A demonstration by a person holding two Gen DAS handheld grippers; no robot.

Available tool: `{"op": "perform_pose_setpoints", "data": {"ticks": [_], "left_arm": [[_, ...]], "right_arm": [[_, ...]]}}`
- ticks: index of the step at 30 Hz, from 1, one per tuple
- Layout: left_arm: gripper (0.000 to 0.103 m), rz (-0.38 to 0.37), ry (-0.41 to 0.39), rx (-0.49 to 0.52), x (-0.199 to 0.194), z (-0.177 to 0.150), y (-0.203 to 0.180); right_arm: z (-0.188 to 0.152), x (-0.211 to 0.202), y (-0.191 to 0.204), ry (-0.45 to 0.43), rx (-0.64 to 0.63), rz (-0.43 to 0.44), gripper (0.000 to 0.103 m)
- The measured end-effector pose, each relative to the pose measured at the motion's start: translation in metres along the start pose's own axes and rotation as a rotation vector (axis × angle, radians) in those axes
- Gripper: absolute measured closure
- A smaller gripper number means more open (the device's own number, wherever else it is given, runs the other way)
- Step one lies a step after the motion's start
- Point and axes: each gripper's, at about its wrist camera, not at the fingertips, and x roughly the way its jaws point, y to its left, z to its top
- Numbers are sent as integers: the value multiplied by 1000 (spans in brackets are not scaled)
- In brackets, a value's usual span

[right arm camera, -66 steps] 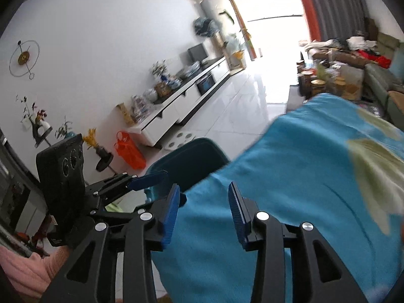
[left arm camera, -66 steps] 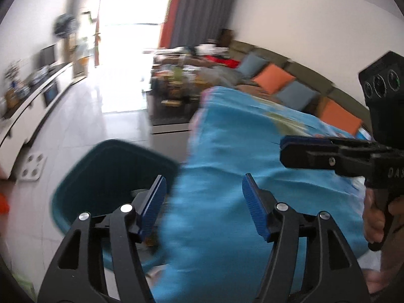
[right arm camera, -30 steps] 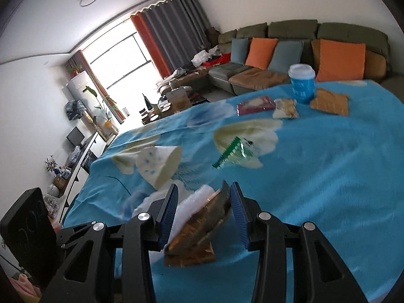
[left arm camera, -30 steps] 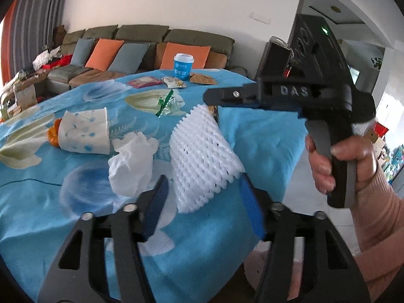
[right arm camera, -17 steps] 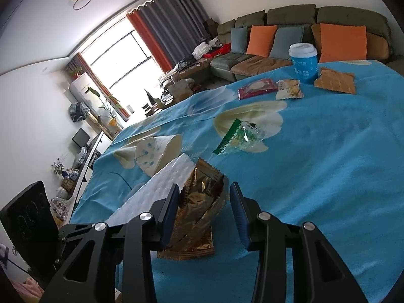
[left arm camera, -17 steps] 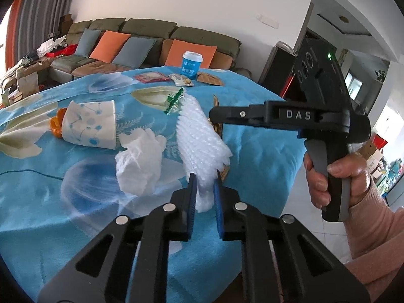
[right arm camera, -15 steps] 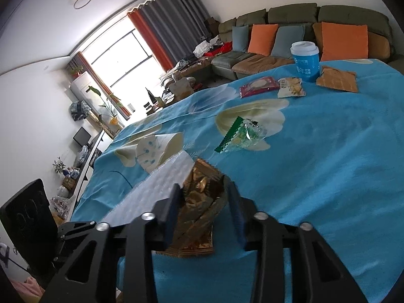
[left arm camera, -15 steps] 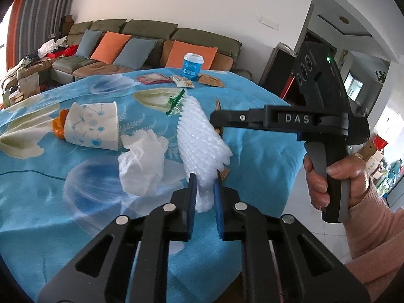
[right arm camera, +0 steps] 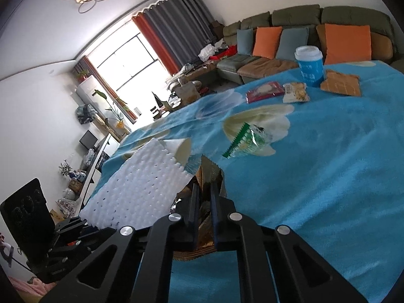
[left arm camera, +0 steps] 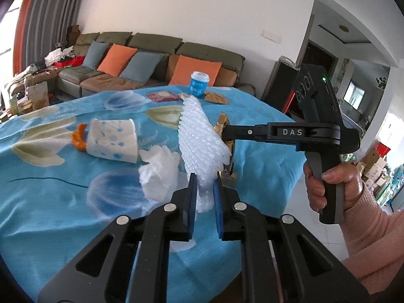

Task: Collect trash
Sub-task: 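Carry the foam net with the left gripper while the right carries the gold wrapper to the bin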

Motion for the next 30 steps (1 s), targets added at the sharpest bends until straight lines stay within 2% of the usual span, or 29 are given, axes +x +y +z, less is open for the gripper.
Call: {"op": "perform_pose_setpoints", "data": {"ticks": [6, 12, 23, 30], "left_arm": [[90, 45, -44, -16, -29, -2, 13], [90, 113, -72, -74, -57, -13, 33], [90, 255, -116, -190, -114, -44, 65], [90, 349, -154, -268, -150, -62, 85]], "right_arm": [[7, -6, 18, -28, -32, 41, 96], [14, 1, 46, -32, -89, 117, 96], [12, 51, 117, 69, -203, 308, 96], [7, 77, 158, 128, -259, 387, 96]]}}
